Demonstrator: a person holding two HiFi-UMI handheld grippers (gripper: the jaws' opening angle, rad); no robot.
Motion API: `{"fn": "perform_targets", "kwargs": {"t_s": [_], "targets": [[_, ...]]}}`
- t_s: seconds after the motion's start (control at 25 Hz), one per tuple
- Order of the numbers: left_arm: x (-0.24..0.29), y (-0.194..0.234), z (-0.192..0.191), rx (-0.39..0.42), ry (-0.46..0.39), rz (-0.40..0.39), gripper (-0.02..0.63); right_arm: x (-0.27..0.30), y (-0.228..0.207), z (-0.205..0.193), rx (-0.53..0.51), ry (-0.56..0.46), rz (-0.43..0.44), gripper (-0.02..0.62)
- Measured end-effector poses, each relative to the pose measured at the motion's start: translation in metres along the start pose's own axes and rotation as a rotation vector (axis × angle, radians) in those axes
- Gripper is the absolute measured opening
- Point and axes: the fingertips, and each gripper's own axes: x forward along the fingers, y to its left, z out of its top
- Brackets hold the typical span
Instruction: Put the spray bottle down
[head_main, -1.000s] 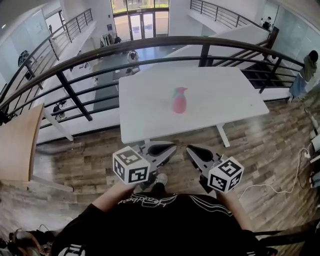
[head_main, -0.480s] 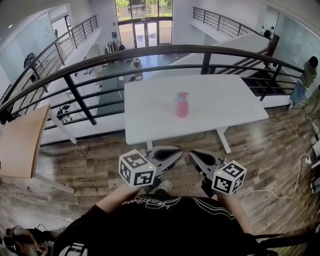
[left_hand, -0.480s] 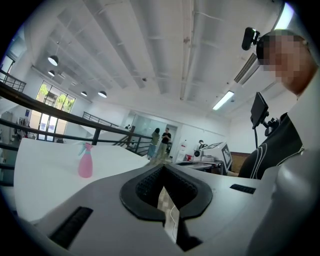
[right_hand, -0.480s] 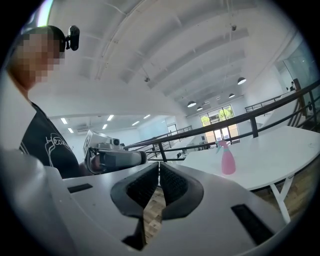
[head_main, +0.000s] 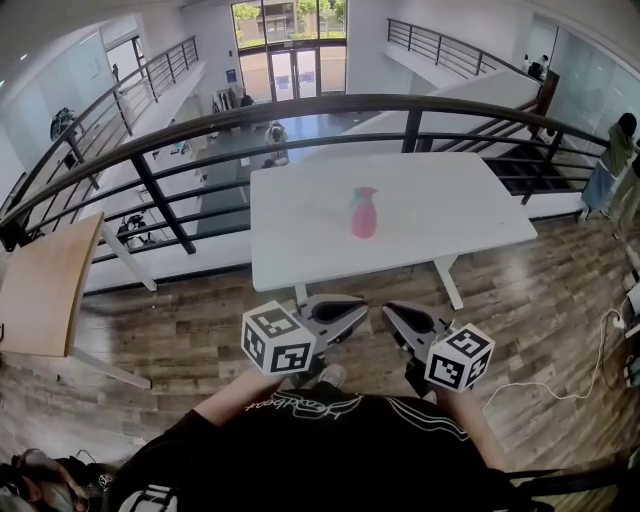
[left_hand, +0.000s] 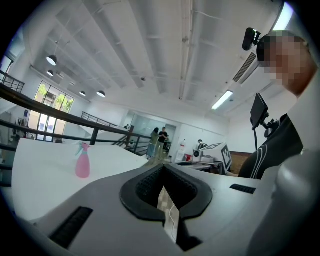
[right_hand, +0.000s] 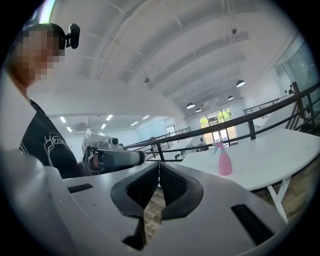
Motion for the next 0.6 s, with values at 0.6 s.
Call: {"fn": "perform_targets", "kwargs": {"t_s": [0.6], "targets": [[0.009, -0.013, 0.004, 0.008, 0.002, -0.007, 0.006, -0.016, -0.001, 0.004, 0.005, -0.017, -0.011, 0.017]]}}
